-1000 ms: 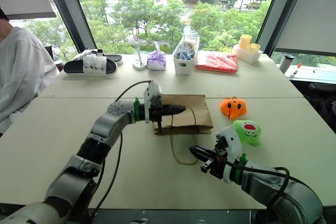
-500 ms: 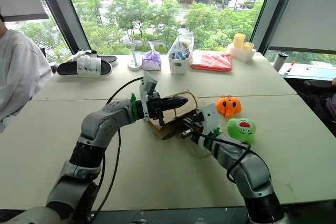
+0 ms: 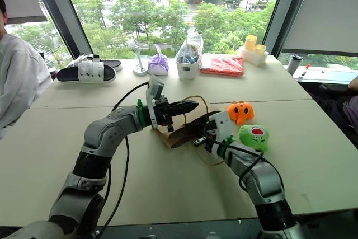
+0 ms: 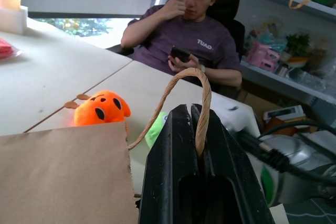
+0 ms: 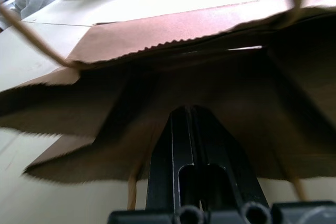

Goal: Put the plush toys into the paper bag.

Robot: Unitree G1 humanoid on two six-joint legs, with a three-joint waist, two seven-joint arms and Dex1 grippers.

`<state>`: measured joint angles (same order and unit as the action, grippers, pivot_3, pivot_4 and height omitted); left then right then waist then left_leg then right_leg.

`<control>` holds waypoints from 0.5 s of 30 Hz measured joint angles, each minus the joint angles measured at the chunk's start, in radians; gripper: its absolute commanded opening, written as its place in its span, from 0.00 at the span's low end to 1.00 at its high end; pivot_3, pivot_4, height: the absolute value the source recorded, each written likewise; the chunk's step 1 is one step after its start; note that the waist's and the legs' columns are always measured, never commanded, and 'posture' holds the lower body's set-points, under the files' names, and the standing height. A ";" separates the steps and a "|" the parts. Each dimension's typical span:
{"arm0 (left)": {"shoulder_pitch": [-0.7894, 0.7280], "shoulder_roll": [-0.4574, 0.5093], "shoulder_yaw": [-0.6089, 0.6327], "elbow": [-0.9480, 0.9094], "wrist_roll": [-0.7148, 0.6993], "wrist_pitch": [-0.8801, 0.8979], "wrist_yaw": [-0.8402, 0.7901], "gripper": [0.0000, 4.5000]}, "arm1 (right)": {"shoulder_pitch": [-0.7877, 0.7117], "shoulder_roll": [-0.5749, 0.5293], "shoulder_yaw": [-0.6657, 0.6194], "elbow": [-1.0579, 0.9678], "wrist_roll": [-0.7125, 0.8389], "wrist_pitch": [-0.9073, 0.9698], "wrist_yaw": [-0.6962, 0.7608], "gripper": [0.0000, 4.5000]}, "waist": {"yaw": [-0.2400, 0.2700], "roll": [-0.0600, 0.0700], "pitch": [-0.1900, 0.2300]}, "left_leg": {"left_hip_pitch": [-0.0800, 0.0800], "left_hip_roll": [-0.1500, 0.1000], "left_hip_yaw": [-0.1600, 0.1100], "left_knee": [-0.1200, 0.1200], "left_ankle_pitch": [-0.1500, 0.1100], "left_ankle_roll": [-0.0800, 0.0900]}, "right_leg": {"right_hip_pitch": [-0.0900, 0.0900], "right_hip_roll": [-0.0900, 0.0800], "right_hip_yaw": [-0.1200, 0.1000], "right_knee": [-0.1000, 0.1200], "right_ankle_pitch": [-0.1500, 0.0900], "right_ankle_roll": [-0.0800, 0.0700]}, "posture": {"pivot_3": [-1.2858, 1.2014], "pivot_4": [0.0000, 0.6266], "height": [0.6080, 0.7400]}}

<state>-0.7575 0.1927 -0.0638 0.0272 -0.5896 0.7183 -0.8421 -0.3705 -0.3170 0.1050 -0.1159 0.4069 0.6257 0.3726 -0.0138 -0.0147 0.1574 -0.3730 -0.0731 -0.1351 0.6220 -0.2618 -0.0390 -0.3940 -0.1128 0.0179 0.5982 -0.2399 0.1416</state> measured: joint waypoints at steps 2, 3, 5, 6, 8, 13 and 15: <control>-0.002 -0.002 0.001 0.009 0.001 -0.005 0.007 0.01 | -0.017 0.017 0.018 0.079 -0.040 -0.009 -0.002 0.00 | 0.000 0.000 0.000 | 0.000 0.000 0.000 0.000 0.001 -0.001 | -0.001 0.000 0.000 0.000 0.000 0.000 | 0.52 0.24 1.00; -0.003 -0.003 0.002 0.012 0.001 -0.007 0.012 0.01 | -0.019 0.022 0.026 0.106 -0.054 -0.013 -0.003 0.00 | 0.001 0.000 0.000 | -0.001 0.000 0.000 0.000 0.001 -0.002 | -0.001 0.000 0.000 0.000 0.000 0.000 | 0.52 0.24 1.00; -0.020 -0.009 0.008 0.021 0.000 -0.008 0.025 0.01 | -0.024 0.031 0.045 0.153 -0.092 -0.029 -0.003 0.00 | 0.002 0.000 0.000 | -0.001 -0.001 0.000 0.000 0.002 -0.003 | -0.001 0.000 0.000 0.000 0.000 0.000 | 0.52 0.24 1.00; -0.036 -0.010 0.009 0.021 -0.001 -0.008 0.032 0.01 | -0.031 0.035 0.050 0.161 -0.102 -0.032 -0.002 0.00 | 0.001 0.000 0.000 | -0.001 0.000 0.000 0.000 0.002 -0.003 | -0.001 0.000 0.001 0.000 0.000 0.000 | 0.52 0.24 1.00; -0.086 -0.019 0.011 -0.008 -0.013 -0.006 0.041 0.01 | -0.037 0.052 0.053 0.173 -0.121 -0.040 0.000 0.00 | 0.000 0.000 0.000 | -0.001 0.000 0.000 0.000 0.002 -0.003 | -0.001 0.000 0.000 0.000 0.000 0.000 | 0.52 0.24 1.00; -0.106 -0.015 0.004 -0.089 -0.042 0.015 0.036 0.01 | -0.031 0.083 0.051 0.179 -0.131 -0.043 0.005 0.00 | -0.005 0.001 -0.001 | 0.001 0.000 0.000 -0.002 0.001 -0.003 | -0.001 0.000 0.001 0.000 0.000 0.000 | 0.52 0.24 1.00; -0.106 -0.014 0.003 -0.116 -0.067 0.037 0.034 0.01 | -0.023 0.095 0.047 0.173 -0.131 -0.042 0.005 0.00 | -0.005 0.001 -0.001 | 0.001 0.000 0.000 -0.002 0.001 -0.003 | -0.001 0.000 0.001 0.000 0.000 0.000 | 0.52 0.24 1.00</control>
<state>-0.8637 0.1783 -0.0610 -0.0886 -0.6571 0.7549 -0.8078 -0.3933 -0.2222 0.1522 0.0567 0.2759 0.5833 0.3780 -0.0184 -0.0140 0.1565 -0.3723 -0.0728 -0.1349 0.6203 -0.2603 -0.0417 -0.3946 -0.1125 0.0188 0.5984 -0.2399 0.1416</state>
